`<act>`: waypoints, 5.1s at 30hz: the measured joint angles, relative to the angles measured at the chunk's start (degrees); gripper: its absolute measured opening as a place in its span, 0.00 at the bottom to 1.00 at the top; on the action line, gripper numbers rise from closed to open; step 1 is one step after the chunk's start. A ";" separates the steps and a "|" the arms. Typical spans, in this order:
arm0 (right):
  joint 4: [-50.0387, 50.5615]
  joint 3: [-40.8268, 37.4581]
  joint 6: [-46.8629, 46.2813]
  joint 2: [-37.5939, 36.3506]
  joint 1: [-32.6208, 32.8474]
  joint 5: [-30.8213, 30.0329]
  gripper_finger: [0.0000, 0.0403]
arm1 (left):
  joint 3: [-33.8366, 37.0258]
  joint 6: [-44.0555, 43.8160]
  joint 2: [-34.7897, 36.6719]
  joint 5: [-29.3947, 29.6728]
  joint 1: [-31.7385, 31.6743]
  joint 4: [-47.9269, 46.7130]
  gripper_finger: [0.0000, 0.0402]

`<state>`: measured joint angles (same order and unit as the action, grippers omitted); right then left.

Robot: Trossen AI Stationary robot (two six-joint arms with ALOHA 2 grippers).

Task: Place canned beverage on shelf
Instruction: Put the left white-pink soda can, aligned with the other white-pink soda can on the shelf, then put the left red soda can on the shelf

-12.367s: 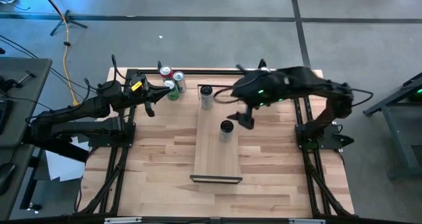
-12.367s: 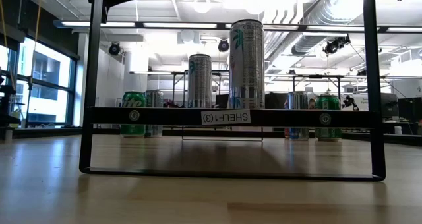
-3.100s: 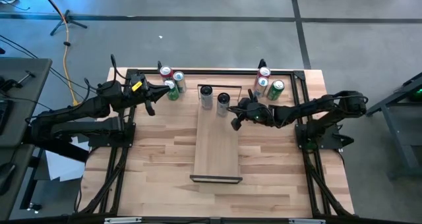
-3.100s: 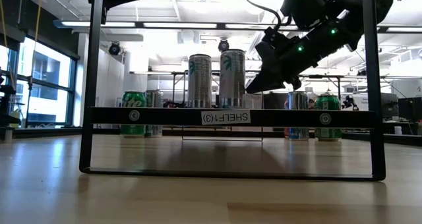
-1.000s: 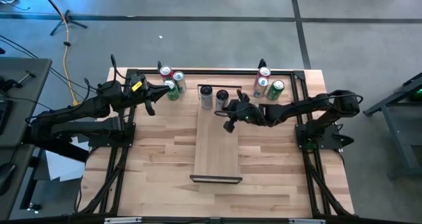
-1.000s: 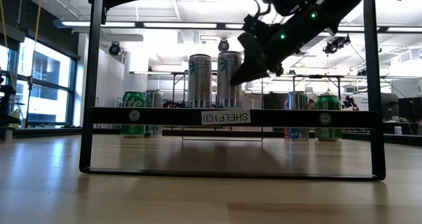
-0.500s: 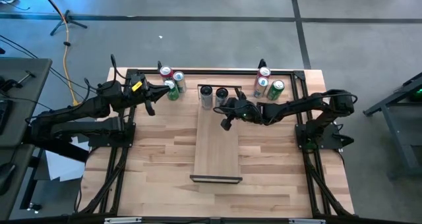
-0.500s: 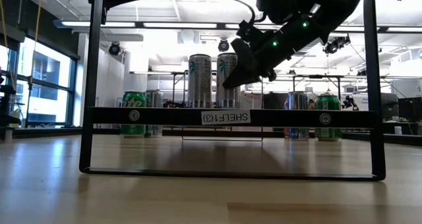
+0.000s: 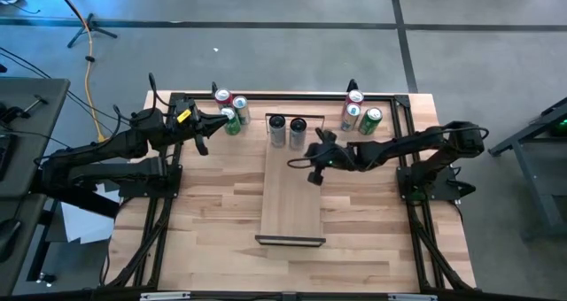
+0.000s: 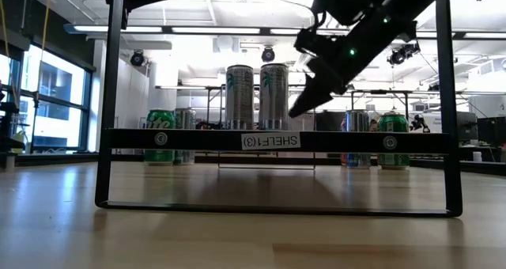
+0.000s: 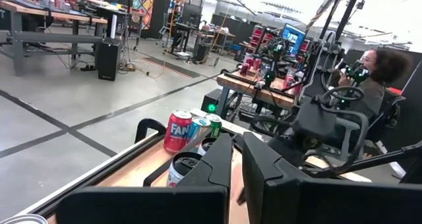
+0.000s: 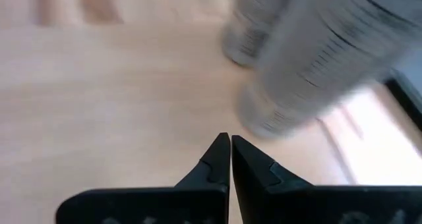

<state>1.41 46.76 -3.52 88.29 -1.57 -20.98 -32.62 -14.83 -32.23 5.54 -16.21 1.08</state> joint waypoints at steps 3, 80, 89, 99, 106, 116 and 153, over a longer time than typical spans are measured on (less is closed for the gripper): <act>0.61 0.00 -0.03 0.00 -0.81 -4.49 0.00 | -0.01 0.00 -0.01 0.00 0.01 0.00 0.00; -12.00 0.00 -0.52 0.04 -4.78 -3.47 0.00 | 0.00 -0.02 -0.01 0.00 0.00 0.01 0.00; -12.05 0.00 -0.48 -0.05 -4.40 -1.23 0.00 | -0.01 -0.02 -0.02 -0.01 0.00 0.01 0.00; 5.15 0.02 2.43 -16.98 -2.16 10.64 0.00 | -0.02 -0.07 0.00 -3.85 0.02 0.07 0.00; 10.54 -0.03 2.14 -33.59 -3.33 16.13 0.00 | -0.02 -0.07 0.00 -3.61 0.02 0.07 0.00; -16.39 -17.06 -9.87 -49.89 -3.62 17.24 0.00 | -0.02 -0.02 0.00 -3.50 0.02 0.13 0.00; -39.52 -19.06 -22.36 -45.05 -3.42 10.58 0.00 | -0.02 2.93 0.00 -3.41 0.02 0.28 0.00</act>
<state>-38.11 27.70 -25.89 43.24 -4.99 -10.40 -32.64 -11.90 -32.23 2.13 -16.19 1.37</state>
